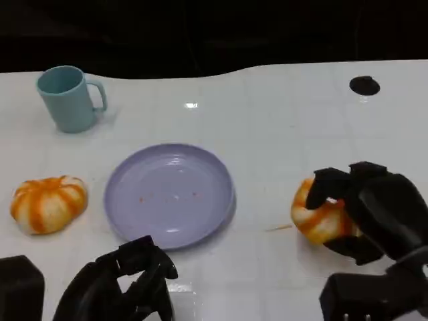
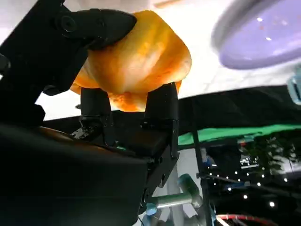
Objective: Grasp the bread from the table and place it into the plate.
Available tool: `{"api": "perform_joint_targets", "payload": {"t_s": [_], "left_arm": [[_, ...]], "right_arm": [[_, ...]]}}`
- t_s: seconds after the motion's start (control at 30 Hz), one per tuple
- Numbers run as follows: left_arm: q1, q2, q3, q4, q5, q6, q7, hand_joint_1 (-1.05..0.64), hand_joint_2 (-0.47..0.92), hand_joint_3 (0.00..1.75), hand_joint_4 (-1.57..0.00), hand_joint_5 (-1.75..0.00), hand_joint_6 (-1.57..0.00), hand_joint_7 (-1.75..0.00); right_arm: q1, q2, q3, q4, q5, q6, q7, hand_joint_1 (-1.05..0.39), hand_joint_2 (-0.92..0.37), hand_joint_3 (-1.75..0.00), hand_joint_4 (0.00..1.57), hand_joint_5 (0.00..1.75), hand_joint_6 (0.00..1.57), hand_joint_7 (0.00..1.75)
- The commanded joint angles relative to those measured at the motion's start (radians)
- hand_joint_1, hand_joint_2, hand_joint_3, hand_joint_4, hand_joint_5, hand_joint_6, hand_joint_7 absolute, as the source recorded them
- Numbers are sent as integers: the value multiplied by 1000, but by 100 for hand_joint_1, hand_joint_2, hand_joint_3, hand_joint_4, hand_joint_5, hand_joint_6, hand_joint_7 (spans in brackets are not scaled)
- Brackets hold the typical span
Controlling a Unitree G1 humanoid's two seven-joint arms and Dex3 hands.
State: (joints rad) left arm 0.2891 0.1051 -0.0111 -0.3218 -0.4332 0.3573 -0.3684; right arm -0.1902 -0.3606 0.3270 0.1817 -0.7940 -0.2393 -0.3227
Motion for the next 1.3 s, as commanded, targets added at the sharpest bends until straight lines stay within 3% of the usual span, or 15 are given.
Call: {"api": "perform_joint_targets", "payload": {"t_s": [0.03, 0.23, 0.53, 0.83, 1.13, 1.23, 1.27, 1.3], "left_arm": [[3, 8, 10, 10, 1, -13, -2, -58, 92, 33, -79, -173, -78, -140], [15, 8, 10, -3, -1, -8, 2, -57, 92, 34, -79, -173, -78, -139], [33, 8, 1, -27, 2, -3, 8, -56, 92, 35, -79, -175, -78, -142], [39, 13, -14, -33, 15, -18, 2, -56, 92, 37, -79, -175, -76, -143], [50, 9, -27, -43, 20, -18, 9, -58, 92, 35, -80, -173, -78, -140], [55, 8, -29, -42, 19, -24, 4, -57, 92, 36, -80, -172, -78, -139], [57, 8, -31, -39, 23, -31, 2, -57, 92, 36, -80, -172, -78, -139], [58, 11, -34, -40, 28, -31, 3, -58, 92, 36, -80, -172, -79, -139]], "right_arm": [[-36, 32, -3, -7, 33, -15, 7, -11, -37, -106, 95, 175, 75, 168], [-88, 99, 16, 29, 70, -45, 19, -9, -31, -121, 96, 175, 73, 172], [-212, 231, 58, 119, 91, -18, 75, -14, -30, -125, 96, 175, 73, 170], [-354, 370, 75, 327, 156, -41, 58, -10, -31, -132, 96, 175, 73, 173], [-461, 452, 85, 535, 193, -71, 32, -11, -35, -134, 96, 175, 70, 173], [-475, 465, 85, 564, 195, -65, 33, -11, -36, -130, 93, 175, 72, 162], [-477, 469, 83, 573, 198, -69, 32, -11, -36, -129, 91, 175, 74, 153], [-478, 474, 80, 583, 204, -74, 29, -11, -35, -127, 88, 175, 80, 131]]}}
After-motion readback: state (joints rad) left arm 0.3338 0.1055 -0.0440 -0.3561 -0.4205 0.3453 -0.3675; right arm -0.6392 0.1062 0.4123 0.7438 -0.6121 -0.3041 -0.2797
